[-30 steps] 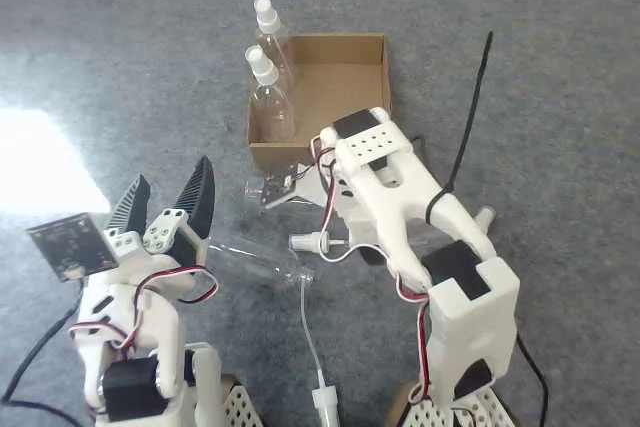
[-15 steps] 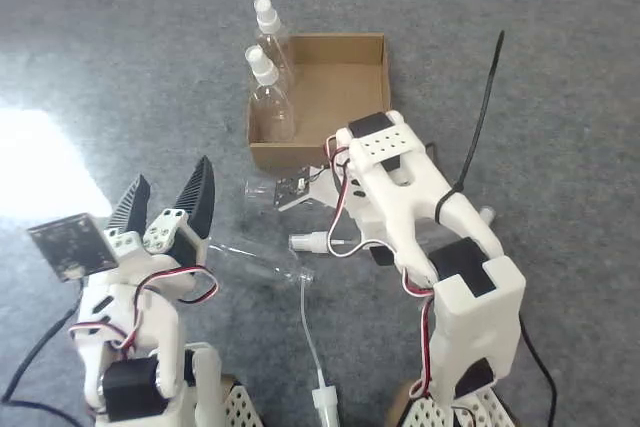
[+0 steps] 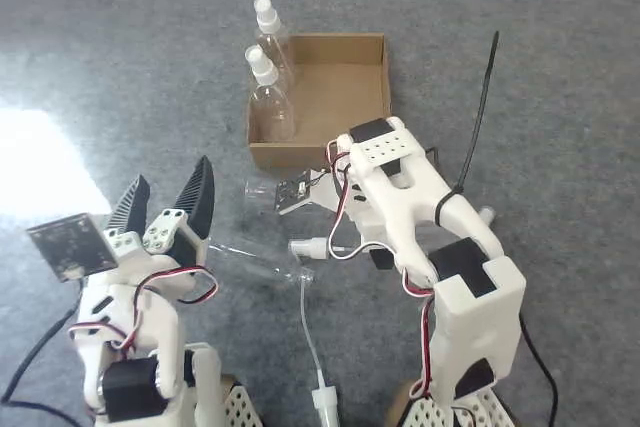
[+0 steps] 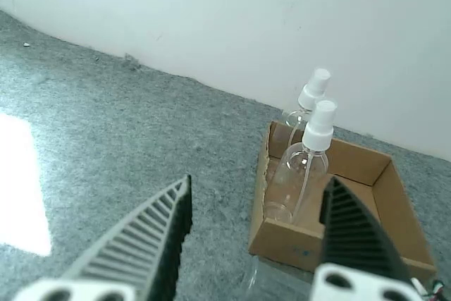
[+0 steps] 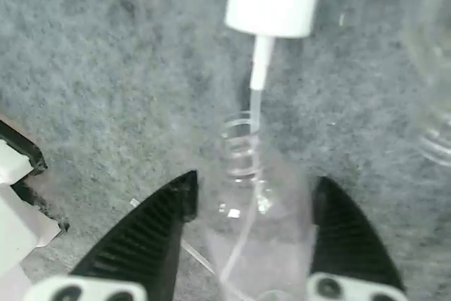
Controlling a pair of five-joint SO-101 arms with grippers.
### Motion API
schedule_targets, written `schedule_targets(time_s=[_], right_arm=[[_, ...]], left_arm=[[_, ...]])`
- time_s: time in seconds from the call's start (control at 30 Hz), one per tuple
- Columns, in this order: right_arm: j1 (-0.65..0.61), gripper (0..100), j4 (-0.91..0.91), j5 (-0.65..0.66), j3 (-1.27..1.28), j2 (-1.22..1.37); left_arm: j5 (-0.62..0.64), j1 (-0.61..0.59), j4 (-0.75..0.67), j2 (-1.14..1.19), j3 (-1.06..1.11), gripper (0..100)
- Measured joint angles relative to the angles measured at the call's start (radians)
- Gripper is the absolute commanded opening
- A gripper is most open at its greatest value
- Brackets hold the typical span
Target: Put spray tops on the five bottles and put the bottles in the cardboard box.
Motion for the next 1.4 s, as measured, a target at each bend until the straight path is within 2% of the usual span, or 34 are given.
schedule_targets(time_s=[0.4,0.77,0.97,1.1,1.4], right_arm=[[0.002,12.3,0.000,-0.003,0.002,-0.043],[-0.081,12.2,0.000,-0.218,0.002,-0.252],[-0.104,11.9,0.002,-0.276,0.017,-0.262],[-0.109,6.3,0.002,-0.319,0.028,-0.272],[-0.115,5.6,0.006,-0.453,0.028,-0.433]], left_arm=[[0.000,0.000,0.000,0.000,0.000,28],[0.000,0.000,0.000,0.000,0.000,28],[0.000,0.000,0.000,0.000,0.000,28],[0.000,0.000,0.000,0.000,0.000,28],[0.000,0.000,0.000,0.000,0.000,28]])
